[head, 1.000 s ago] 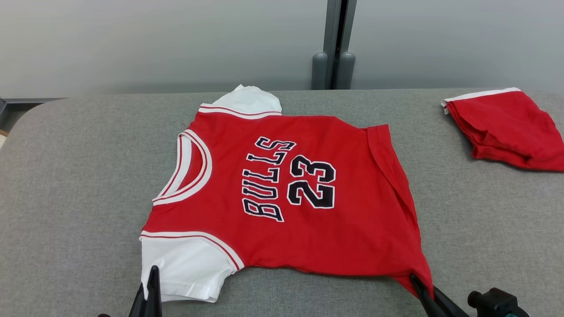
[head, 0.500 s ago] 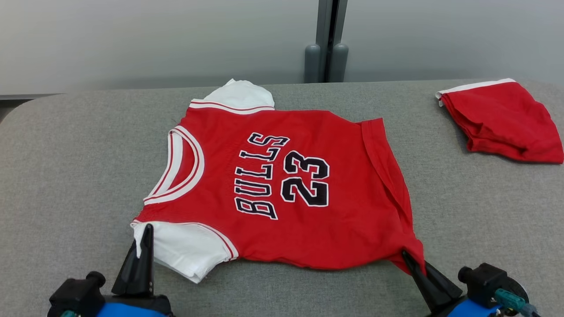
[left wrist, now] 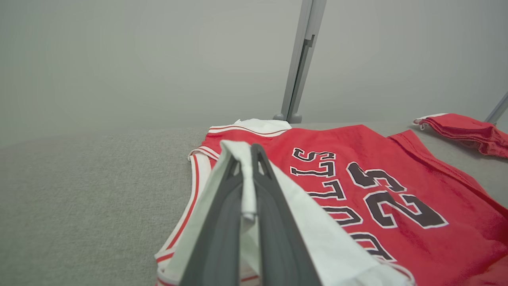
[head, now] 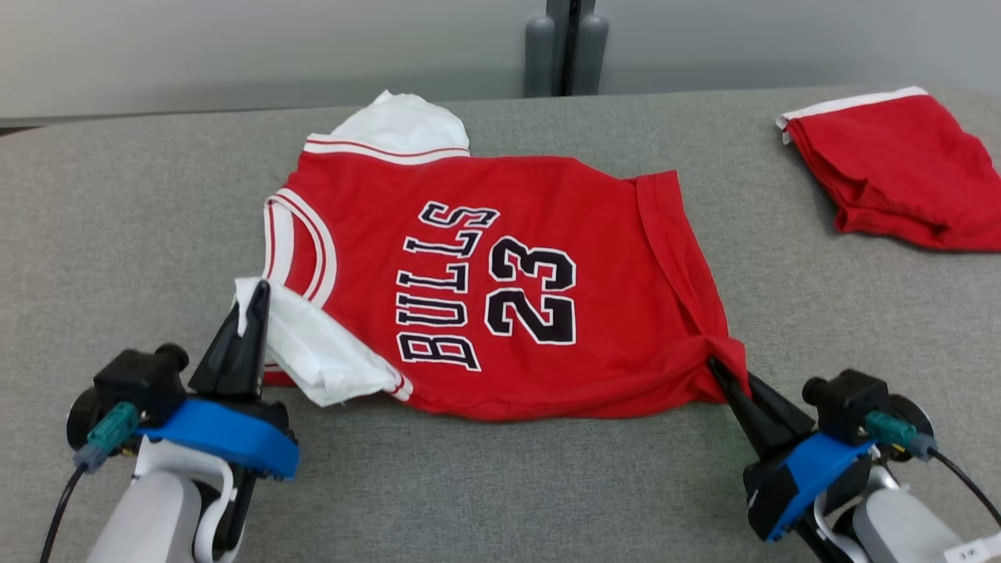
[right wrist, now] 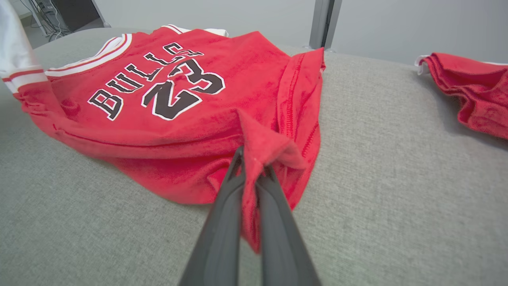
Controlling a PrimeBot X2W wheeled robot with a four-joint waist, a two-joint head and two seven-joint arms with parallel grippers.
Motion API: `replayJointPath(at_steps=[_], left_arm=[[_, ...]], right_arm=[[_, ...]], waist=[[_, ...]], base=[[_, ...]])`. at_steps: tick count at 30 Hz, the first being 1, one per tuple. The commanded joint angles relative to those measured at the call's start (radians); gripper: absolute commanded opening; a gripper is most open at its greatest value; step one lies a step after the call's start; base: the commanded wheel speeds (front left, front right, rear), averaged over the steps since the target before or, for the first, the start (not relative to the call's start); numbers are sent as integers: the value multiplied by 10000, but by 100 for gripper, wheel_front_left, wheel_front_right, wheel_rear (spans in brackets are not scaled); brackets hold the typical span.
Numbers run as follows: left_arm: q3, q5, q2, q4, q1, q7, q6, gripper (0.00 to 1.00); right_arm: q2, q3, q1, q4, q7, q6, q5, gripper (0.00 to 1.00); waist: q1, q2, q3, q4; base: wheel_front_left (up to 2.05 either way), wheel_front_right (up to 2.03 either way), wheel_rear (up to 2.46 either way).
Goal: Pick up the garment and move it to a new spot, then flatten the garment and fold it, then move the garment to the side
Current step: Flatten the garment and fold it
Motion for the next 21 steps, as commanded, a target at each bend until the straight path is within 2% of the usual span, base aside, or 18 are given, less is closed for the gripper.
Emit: replayJointPath(at_steps=[1,11,12,13,14,15,21], left_arm=[[-168,-20,97,429,-611,-105,-81,0],[-909,-223,303,2654,-2798,-691,-133,0],[-993,-219,304,2856,-2932,-748,-133,0],[-1077,-208,288,3033,-3051,-790,-135,0],[-1165,-155,288,3209,-3170,-849,-136,37],[-1259,-86,296,3365,-3273,-887,-135,100],[-1154,-155,157,3838,-3292,-1068,-137,100]], right_arm=[[4,79,-495,245,-16,5,21,0],[267,146,-2007,1641,-389,5,25,0],[302,147,-2090,1768,-469,5,43,9],[334,172,-2164,1882,-541,5,51,95],[379,216,-2206,1983,-605,5,93,100],[405,243,-2237,2080,-667,5,119,100],[361,-17,-1816,2239,-1077,4,65,100]], waist=[[-2,0,348,-58],[-2,0,1144,-102],[-2,0,1165,-98],[-2,0,1183,-93],[-2,0,1190,-83],[-2,0,1182,-73],[-2,0,946,10]], base=[[0,0,0],[0,0,0],[0,0,0],[0,0,0],[0,0,0],[0,0,0],[0,0,0]])
